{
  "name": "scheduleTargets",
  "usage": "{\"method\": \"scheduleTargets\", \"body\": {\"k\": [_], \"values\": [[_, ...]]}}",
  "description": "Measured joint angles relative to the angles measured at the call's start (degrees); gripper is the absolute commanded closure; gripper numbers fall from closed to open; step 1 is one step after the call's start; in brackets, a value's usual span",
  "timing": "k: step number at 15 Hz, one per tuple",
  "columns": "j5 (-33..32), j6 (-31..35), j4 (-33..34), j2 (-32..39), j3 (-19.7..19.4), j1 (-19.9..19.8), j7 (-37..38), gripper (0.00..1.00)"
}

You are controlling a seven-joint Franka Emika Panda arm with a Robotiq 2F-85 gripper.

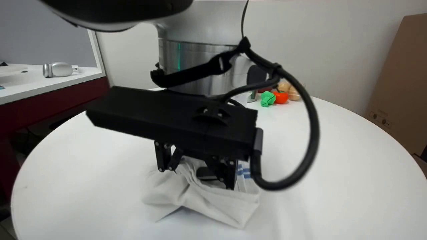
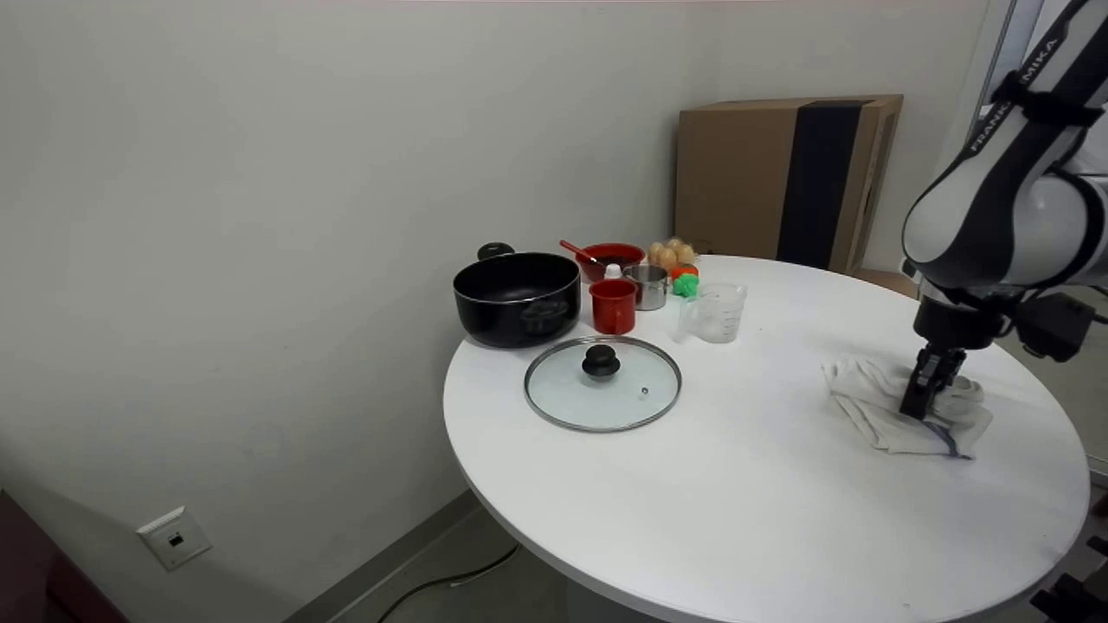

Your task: Use the tea towel to wipe the table

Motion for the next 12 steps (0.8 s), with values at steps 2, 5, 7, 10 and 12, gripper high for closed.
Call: {"method": "scheduleTargets", "body": {"k": [2, 5, 7, 10, 12], "values": [[0.2, 0.0, 0.9, 0.4, 2.2, 1.3, 0.0, 1.00], [0.2, 0.0, 2.2, 0.9, 4.9, 4.0, 0.0, 1.00], [0.2, 0.0, 2.7, 1.3, 6.7, 5.9, 0.0, 1.00], [0.2, 0.0, 2.7, 1.9, 9.8, 8.5, 0.0, 1.00], [0.1, 0.0, 2.7, 2.5, 11.1, 10.2, -0.1, 1.00]]}}
